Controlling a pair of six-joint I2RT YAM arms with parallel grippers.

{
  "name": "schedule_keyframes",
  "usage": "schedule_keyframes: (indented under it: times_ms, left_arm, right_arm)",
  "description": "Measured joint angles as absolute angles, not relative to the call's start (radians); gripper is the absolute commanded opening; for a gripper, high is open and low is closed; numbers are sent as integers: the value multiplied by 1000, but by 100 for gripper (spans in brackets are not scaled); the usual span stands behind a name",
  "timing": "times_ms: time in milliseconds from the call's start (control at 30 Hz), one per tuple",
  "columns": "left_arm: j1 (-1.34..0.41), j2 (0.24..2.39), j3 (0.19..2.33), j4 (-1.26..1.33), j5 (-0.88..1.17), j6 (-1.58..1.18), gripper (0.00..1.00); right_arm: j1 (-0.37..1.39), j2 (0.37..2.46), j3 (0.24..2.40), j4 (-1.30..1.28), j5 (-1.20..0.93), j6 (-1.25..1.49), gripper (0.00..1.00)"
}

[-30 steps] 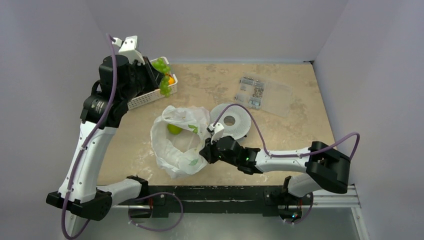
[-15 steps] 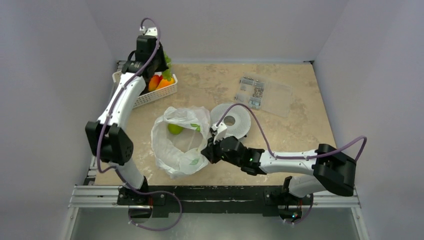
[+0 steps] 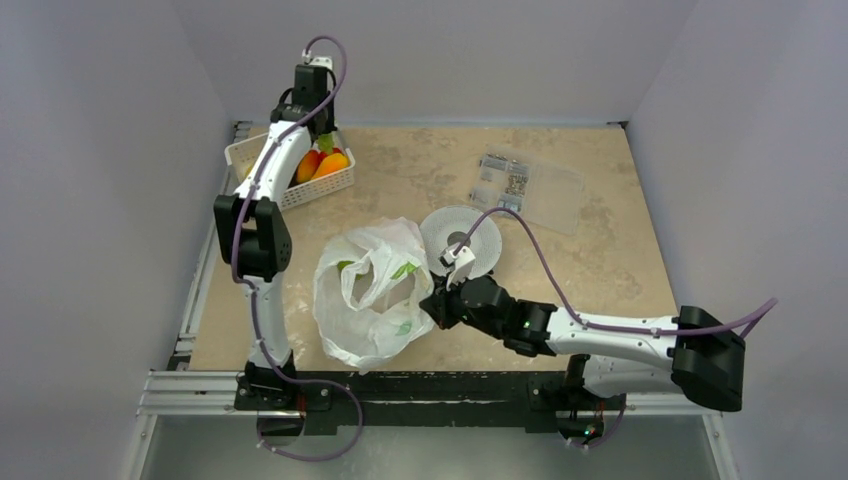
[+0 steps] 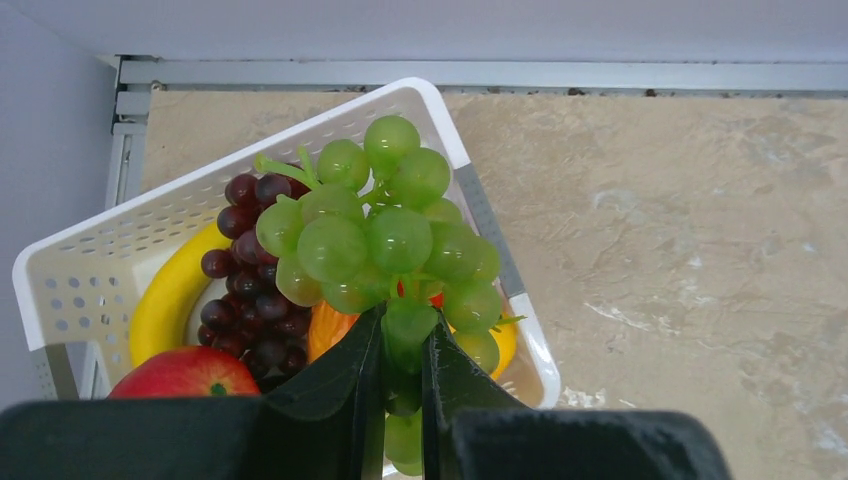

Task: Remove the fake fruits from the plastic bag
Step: Place the fake fruit in the bin, then adjust the plastic bag at the center of the board.

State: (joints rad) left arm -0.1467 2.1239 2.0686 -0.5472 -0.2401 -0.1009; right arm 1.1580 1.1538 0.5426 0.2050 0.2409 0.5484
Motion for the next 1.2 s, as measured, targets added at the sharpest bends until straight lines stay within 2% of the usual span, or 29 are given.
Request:
schedule_keyframes:
  times_ms: [33,67,167,333,533,667,833,1067,1200]
  left_arm:
    - [-146,2135,2073,-548,-248,-90,3]
    - [-145,2144,2075,-550,-253,-84,11]
    - [-143,2173,2086,-570,-261,-61,50]
    - [-135,2201,2109,-633,-273,-60,77]
    - [-120,2194,2177,-714,-283,-83,78]
    - [-117,2104,2114,-772,-225,-130,77]
    - [-117,1808,1856,-817,-1,-218,76]
    - [-119,1244,1366,-741,406,-342,71]
    - [-154,1040,1176,-707,562,-384,66]
  right_arm:
    - [1158,1151,542,197,245,549,0]
    - [1158,1148,541,194,245,548,0]
    - [1158,1142,538,190,248,548,0]
    - [1158,1146,538,187,247,547,0]
    - [1158,1158,538,195,245,547,0]
    - [1158,1174,538,202,244,545,0]
    - [1158,1220,546,210,233,541,0]
    - [1158,1272,604,228,206,530,0]
    - [1158,1288,627,253,187,529,0]
